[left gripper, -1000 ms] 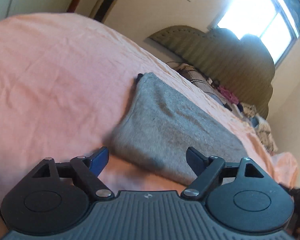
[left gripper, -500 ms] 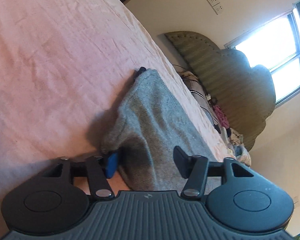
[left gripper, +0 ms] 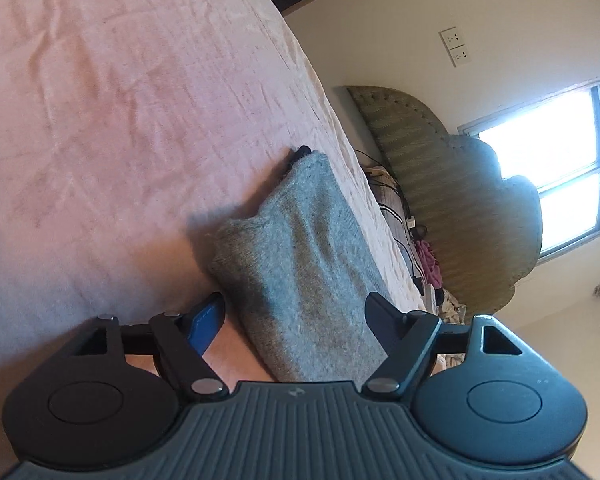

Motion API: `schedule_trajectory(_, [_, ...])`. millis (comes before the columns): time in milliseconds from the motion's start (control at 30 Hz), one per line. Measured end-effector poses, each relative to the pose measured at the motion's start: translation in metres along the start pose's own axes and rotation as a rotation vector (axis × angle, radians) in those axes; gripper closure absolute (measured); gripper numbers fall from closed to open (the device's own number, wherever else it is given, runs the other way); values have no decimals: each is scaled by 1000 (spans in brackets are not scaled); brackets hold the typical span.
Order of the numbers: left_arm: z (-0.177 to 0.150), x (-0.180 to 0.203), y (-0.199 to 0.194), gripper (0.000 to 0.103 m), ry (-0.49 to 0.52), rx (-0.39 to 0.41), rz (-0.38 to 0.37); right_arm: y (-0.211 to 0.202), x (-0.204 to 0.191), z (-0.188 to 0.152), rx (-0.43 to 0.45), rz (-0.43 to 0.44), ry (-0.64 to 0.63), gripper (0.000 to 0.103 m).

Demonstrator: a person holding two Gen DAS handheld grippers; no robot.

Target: Fold small clothes

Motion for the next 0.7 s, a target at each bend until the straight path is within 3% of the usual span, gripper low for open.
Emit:
schedule_trajectory(100, [6, 7, 16, 31, 49, 42, 48, 8, 1, 8, 20, -15, 17, 23])
schedule_trajectory(200, [6, 9, 18, 31, 56, 46, 47, 12, 7, 14, 40, -23, 44, 27])
schedule_trajectory(267, [6, 7, 17, 43, 94, 56, 62, 13, 10, 15, 51, -30, 44, 35])
schedule_trajectory(300, [6, 5, 19, 60, 124, 63, 87, 15, 11, 14, 46, -39, 32, 40])
schedule_trajectory(333, [7, 3, 22, 78, 151, 71, 114, 18, 13, 14, 43, -46, 20, 49])
schedule_trajectory(400, [10, -1, 26, 92, 169, 72, 141, 23, 19, 14, 39, -42, 27, 72])
schedule_trajectory(433, [12, -1, 25, 95, 176, 65, 144, 26, 25, 12, 24, -28, 47, 91])
schedule_trajectory(500, [11, 2, 19, 97, 182, 65, 148, 25, 29, 13, 36, -13, 61, 90])
schedule_trajectory(600, [4, 19, -6, 98, 224, 59, 78, 9, 14, 15, 65, 27, 16, 90])
schedule_trajectory(700, [-11, 25, -44, 99, 220, 4, 13, -21, -4, 8, 50, 84, -35, 91])
Point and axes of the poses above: each gripper's, at about its wrist camera, not at the fingertips, and y roughly the way its jaws point, x to its right, z to its top, the point moved 9 cm from there along y, roughly the way its jaws point, and after that the axes turned 13 degrees about -y, right-handed, at the moved point
